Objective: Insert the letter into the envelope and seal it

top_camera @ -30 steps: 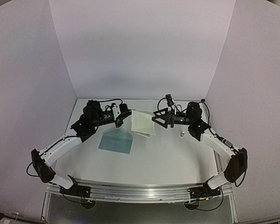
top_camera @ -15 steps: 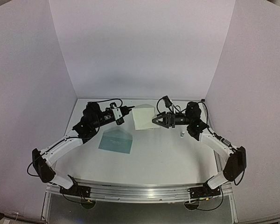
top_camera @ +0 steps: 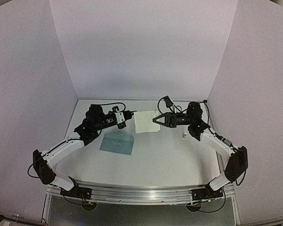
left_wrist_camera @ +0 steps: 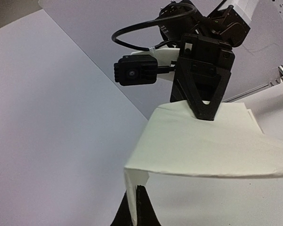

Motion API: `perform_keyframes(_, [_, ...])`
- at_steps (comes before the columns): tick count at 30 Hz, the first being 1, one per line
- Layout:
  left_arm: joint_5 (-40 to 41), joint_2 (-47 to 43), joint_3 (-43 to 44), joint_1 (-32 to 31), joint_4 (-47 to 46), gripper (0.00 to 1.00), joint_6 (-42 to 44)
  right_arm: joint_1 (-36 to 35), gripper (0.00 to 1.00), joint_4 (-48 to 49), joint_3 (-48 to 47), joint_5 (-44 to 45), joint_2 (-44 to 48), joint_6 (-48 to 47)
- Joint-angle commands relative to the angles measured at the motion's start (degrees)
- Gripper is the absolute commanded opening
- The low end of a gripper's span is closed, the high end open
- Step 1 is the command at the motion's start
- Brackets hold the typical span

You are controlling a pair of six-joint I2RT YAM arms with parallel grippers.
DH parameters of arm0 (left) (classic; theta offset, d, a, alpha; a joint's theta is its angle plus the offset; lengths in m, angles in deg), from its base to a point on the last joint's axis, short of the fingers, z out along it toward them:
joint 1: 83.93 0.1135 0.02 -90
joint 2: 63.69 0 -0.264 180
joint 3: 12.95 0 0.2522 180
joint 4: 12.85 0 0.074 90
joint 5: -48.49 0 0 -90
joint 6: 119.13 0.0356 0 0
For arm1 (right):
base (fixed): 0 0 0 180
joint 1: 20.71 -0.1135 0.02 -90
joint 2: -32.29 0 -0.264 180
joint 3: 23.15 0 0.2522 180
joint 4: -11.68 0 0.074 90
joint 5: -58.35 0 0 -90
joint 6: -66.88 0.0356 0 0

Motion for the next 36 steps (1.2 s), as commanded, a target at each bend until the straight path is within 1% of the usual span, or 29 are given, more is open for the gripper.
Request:
perform_keyframes(1, [-3.22,-2.42,2.98,-0.30,5.91,0.00,-5.41,-0.34,0.03,1.95,-3.85,-0.73,-0.31,-1.16])
perform_keyframes(5, [-5.28,-2.76,3.18,-0.27,7.77,0.00,-9.56,-0.34,0.01,1.87,-3.69,0.50,0.91,-3.28])
perform_keyframes(9, [-7.67,-2.66,4.34,0.09,8.03,0.01,-16.84,-0.17,0.00,1.77,-2.12,3.43,2.29,-5.45])
perform_keyframes(11, [-9.24,-2.48,5.12,0.68,9.77,0.12,-21.76,0.04,0.00,1.59,-1.65,4.74,2.89,-6.61])
perform_keyframes(12, [-10.06,-2.30,5.64,1.07,10.92,0.19,-23.58,0.09,0.00,1.45,-1.42,5.37,3.34,-7.07])
perform_keyframes(14, [-12.55,-1.92,6.70,2.22,13.82,0.38,-27.42,0.20,0.00,0.64,-0.95,6.88,4.37,-8.82])
perform_keyframes(15, [-13.71,-1.89,6.90,2.78,14.82,0.45,-28.71,0.22,0.00,-0.05,-0.85,7.58,4.73,-9.96])
perform_keyframes(18, [-18.00,-1.59,7.64,3.92,18.36,0.65,-30.63,0.19,0.00,-6.08,-1.24,9.63,5.87,-14.45])
perform_keyframes(20, [-21.08,-1.54,7.98,4.25,20.36,0.76,-31.00,0.16,0.00,-9.90,-1.66,10.61,6.41,-17.19])
perform_keyframes(21, [-22.11,-1.54,7.99,4.27,20.84,0.81,-31.01,0.17,0.00,-11.11,-1.80,10.83,6.63,-18.19])
perform_keyframes(23, [-23.38,-1.32,8.33,4.28,21.47,0.85,-30.78,0.19,0.00,-12.43,-2.01,11.09,7.13,-19.48])
perform_keyframes(25, [-23.60,-1.04,8.91,4.28,21.49,0.86,-29.97,0.20,0.00,-13.22,-2.24,11.17,7.41,-20.65])
perform_keyframes(28, [-24.13,-0.85,9.83,4.27,21.86,0.88,-26.35,0.22,0.00,-15.08,-2.94,11.32,7.45,-22.25])
perform_keyframes(31, [-25.34,-0.40,11.80,4.26,25.10,0.90,-23.24,0.22,0.00,-17.43,-3.81,11.76,7.59,-24.00])
perform_keyframes(33, [-23.54,-0.16,12.41,4.29,25.65,0.91,-23.15,0.19,0.00,-17.66,-4.17,11.15,7.69,-24.67])
perform_keyframes(36, [-14.97,-0.24,11.65,4.26,22.15,0.91,-24.94,0.22,0.00,-17.72,-4.34,10.49,8.07,-25.39])
